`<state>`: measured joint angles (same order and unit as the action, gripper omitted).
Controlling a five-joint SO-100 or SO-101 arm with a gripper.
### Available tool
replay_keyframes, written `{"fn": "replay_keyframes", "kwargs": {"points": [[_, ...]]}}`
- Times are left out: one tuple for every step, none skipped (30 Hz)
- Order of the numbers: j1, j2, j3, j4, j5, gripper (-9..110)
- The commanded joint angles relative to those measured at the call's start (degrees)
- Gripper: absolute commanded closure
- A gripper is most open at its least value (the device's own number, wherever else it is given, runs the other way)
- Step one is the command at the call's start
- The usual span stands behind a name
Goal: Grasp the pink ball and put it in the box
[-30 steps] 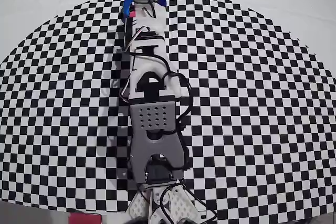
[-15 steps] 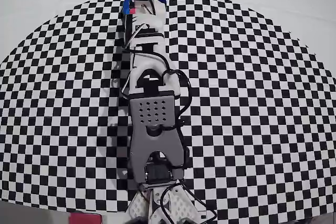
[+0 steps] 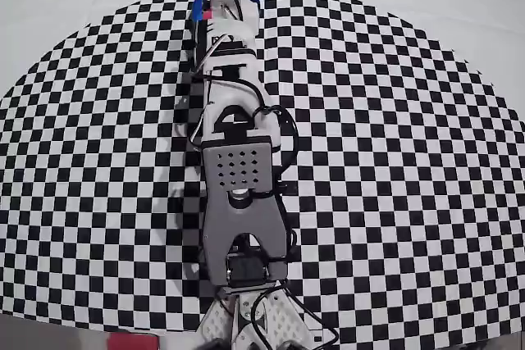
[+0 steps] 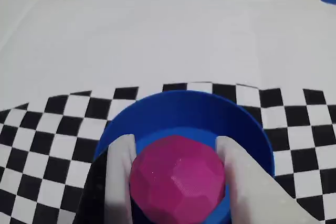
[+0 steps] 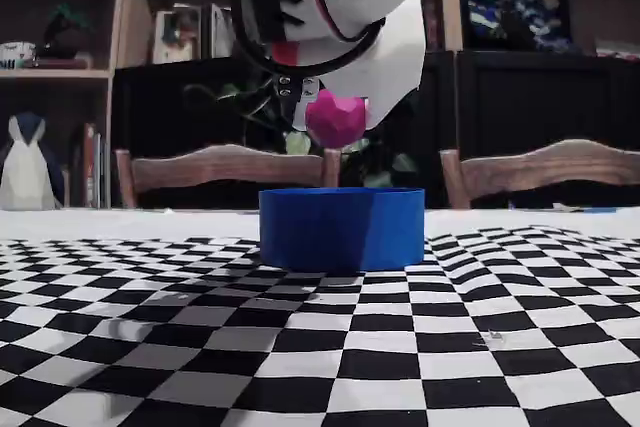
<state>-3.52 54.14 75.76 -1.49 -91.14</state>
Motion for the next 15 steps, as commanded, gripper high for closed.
{"fn": "replay_keyframes", "kwargs": {"points": [[0.4, 0.2, -3.6, 0.2, 0.4, 101], [0.4, -0.1, -4.0, 0.3, 0.5, 101], [0.4, -0.4, -4.2, 0.3, 0.5, 101], [0.4, -0.6, -4.6, 0.3, 0.5, 101], [0.5, -0.9, -4.9, 0.3, 0.5, 101], [0.5, -1.1, -5.2, 0.3, 0.5, 101], [0.5, -1.4, -5.6, 0.3, 0.5, 101], [0.5, -1.7, -6.0, 0.3, 0.5, 101], [0.5, -2.0, -6.3, 0.3, 0.5, 101], [0.6, -2.4, -6.7, 0.3, 0.6, 101], [0.6, -2.6, -7.0, 0.3, 0.6, 101], [0.6, -3.0, -7.5, 0.4, 0.6, 101], [0.7, -3.3, -7.7, 0.4, 0.6, 101], [0.7, -3.5, -8.1, 0.4, 0.6, 101], [0.7, -3.9, -8.5, 0.4, 0.6, 101]]}}
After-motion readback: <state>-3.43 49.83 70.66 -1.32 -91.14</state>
